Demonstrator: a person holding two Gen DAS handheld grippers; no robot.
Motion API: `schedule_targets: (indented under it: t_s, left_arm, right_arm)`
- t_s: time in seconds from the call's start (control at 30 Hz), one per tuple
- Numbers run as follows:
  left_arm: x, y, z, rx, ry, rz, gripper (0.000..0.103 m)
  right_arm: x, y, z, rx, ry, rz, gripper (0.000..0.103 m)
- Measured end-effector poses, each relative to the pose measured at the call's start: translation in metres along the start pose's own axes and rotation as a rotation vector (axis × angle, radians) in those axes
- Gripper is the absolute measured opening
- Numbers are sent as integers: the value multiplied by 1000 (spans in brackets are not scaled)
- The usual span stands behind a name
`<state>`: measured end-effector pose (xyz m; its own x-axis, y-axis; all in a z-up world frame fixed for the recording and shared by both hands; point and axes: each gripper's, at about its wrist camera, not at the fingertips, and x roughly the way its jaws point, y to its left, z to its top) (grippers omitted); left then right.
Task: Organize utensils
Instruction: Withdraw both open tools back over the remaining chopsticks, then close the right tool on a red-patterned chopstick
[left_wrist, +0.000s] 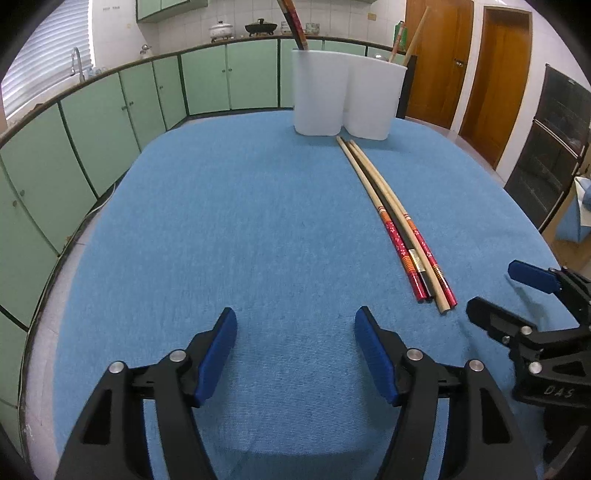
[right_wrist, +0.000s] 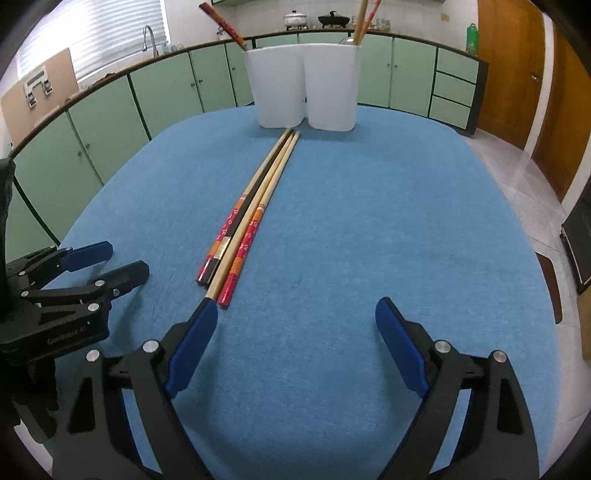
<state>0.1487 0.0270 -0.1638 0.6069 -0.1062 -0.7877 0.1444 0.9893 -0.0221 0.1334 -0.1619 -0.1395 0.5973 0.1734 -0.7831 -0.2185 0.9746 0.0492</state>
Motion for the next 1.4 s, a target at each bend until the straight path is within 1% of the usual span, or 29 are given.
schedule_targets:
  t_s: [0.07, 0.23, 0.27, 0.37, 0.43, 0.5, 0.57, 0.6, 0.63, 0.67, 0.7, 0.77, 0.8, 0.87, 0.93, 1.03, 1.17, 1.33, 1.4]
  left_arm:
    - [-1, 1, 0, -3, -1, -1, 66]
    - [2, 0, 3, -4, -2, -2, 68]
    - [2, 0, 2, -3, -2, -2, 68]
    - [2, 0, 3, -2, -2, -4, 68]
    - [2, 1, 3, -5, -2, -5, 68]
    - [3, 1, 4, -7, -2, -4, 69]
    - [3, 1, 4, -8, -2, -4, 69]
    - [3, 1, 4, -9, -2, -4, 69]
    - [3, 1, 4, -11, -2, -5, 69]
    - [2, 1, 4, -12, -1, -5, 69]
    - [2, 2, 4, -13, -1, -5, 69]
    - [2, 2, 4, -15, 0, -4, 69]
    - [2, 3, 4, -18, 1, -3, 69]
    - [2, 4, 5, -22, 3, -4, 69]
    - [2, 3, 6, -27, 3, -14, 69]
    - [1, -4, 9, -18, 0, -31, 69]
    - [-2, -19, 13, 6, -9, -78, 69]
    - [1, -38, 16, 47, -9, -101, 69]
    - [4, -44, 17, 60, -5, -94, 69]
  right_arm:
    - [4, 3, 6, -6, 5, 1, 84]
    - [12, 7, 8, -29, 27, -33, 83]
    - [12, 6, 9, -25, 26, -45, 81]
    - [7, -4, 8, -7, 17, -95, 80]
    - [3, -13, 6, 13, 12, -85, 79]
    - [-1, -17, 2, 31, 12, -44, 76]
    - [-3, -16, -2, 39, 12, 7, 68]
    - [-2, -14, -2, 35, 10, 20, 66]
    - [-2, -11, -2, 27, 6, 22, 61]
    - [-1, -8, -2, 15, 3, 20, 54]
    - [0, -6, -1, 6, 1, 17, 50]
    - [2, -3, 2, -1, -2, 14, 36]
    - [3, -3, 2, -2, -4, 20, 32]
    - [5, -2, 3, -2, -3, 29, 14]
    - [7, -2, 5, -2, -2, 42, 6]
    - [8, -6, 7, 5, -2, 53, 5]
    - [5, -18, 5, 22, -6, 25, 5]
    - [4, -27, 2, 38, -8, 18, 5]
    - [4, -28, 2, 42, -8, 21, 5]
